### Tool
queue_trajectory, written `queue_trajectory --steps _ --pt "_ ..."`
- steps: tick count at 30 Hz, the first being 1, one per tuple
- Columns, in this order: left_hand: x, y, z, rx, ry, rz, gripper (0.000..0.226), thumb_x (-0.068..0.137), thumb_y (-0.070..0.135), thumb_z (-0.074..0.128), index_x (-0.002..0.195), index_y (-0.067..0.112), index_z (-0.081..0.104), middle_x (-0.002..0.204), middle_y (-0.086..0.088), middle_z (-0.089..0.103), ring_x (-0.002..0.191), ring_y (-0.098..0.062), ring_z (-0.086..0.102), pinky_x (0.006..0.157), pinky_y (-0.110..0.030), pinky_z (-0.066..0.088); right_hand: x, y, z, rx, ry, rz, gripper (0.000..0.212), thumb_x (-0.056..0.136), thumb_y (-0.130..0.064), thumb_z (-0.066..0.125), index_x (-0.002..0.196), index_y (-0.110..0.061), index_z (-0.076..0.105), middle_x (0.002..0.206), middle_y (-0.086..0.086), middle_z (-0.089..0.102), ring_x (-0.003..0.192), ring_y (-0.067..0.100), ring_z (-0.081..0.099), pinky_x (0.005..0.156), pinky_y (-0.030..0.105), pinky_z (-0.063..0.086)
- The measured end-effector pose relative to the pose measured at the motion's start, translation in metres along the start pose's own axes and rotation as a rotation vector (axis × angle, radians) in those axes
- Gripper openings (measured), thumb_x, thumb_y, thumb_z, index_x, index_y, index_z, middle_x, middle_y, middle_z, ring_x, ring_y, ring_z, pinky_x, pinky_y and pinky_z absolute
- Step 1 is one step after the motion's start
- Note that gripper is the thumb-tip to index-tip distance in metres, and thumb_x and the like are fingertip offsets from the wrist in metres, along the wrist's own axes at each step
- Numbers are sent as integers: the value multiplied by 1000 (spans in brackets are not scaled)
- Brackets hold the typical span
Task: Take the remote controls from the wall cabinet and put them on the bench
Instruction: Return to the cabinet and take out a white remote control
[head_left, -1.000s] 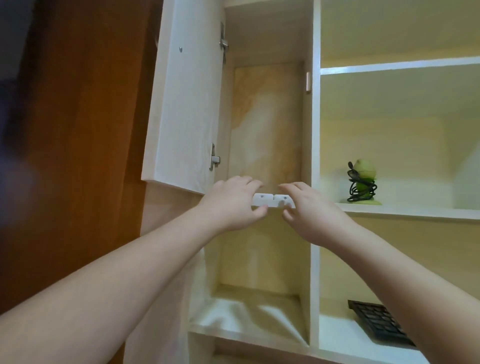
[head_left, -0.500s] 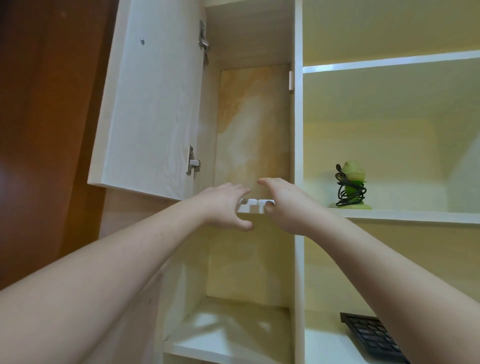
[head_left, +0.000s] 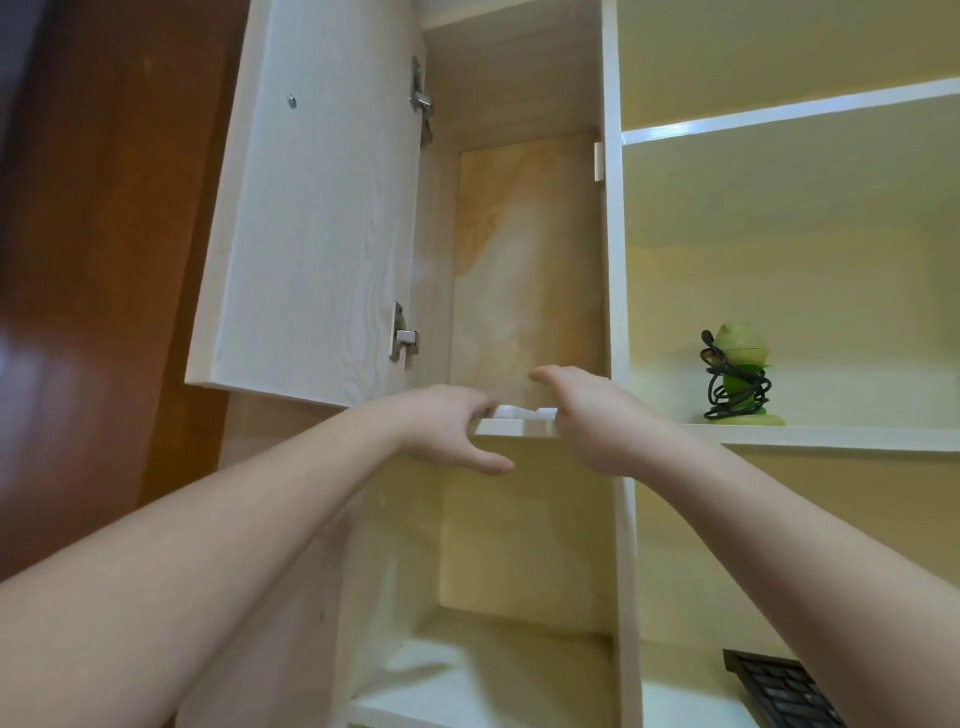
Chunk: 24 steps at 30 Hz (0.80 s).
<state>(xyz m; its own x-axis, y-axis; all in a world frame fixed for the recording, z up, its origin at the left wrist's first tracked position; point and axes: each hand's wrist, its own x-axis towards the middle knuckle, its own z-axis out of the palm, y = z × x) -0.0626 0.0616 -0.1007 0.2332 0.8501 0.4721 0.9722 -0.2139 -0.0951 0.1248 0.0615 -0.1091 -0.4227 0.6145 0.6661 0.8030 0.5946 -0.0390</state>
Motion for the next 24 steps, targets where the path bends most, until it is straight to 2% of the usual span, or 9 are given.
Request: queue_trajectory --steps 3,7,12,15,18,24 --pt "-7 -3 -7 -54 20 -60 73 81 72 50 140 29 45 135 8 54 121 -16 52 101 -34 43 5 -4 2 27 -5 -7 59 94 2 33 149 -20 27 153 2 32 134 21 38 95 27 38" --pt "-10 -6 -12 -44 71 -109 55 90 67 37 119 27 60 110 4 64 102 -19 60 90 -37 50 14 -9 3 59 8 -10 58 94 2 29 147 -22 31 151 2 36 134 21 40 94 28 42" --pt "-8 -10 -17 -3 136 -149 34 94 46 43 114 27 63 107 4 66 95 -17 61 87 -37 52 23 -15 6 70 7 -30 61 91 4 28 144 -24 37 147 2 44 127 21 48 95 35 49" --pt "-1 -15 -16 12 174 -157 35 91 45 48 120 27 58 112 2 64 93 -17 62 85 -39 53 28 -15 7 59 2 -33 62 90 7 30 143 -23 39 145 1 46 126 21 49 94 34 49" --pt "8 -14 -14 -59 188 -199 36 89 47 49 116 26 60 107 2 66 85 -17 65 80 -37 55 35 -14 6 58 -5 -9 60 89 7 32 143 -20 41 143 3 49 125 22 50 96 32 47" --pt "22 -12 -10 -132 148 -233 47 84 61 52 111 24 62 107 4 66 82 -13 63 68 -29 51 55 -9 9 89 -48 85 55 91 4 33 140 -17 47 138 5 53 121 23 54 100 33 46"
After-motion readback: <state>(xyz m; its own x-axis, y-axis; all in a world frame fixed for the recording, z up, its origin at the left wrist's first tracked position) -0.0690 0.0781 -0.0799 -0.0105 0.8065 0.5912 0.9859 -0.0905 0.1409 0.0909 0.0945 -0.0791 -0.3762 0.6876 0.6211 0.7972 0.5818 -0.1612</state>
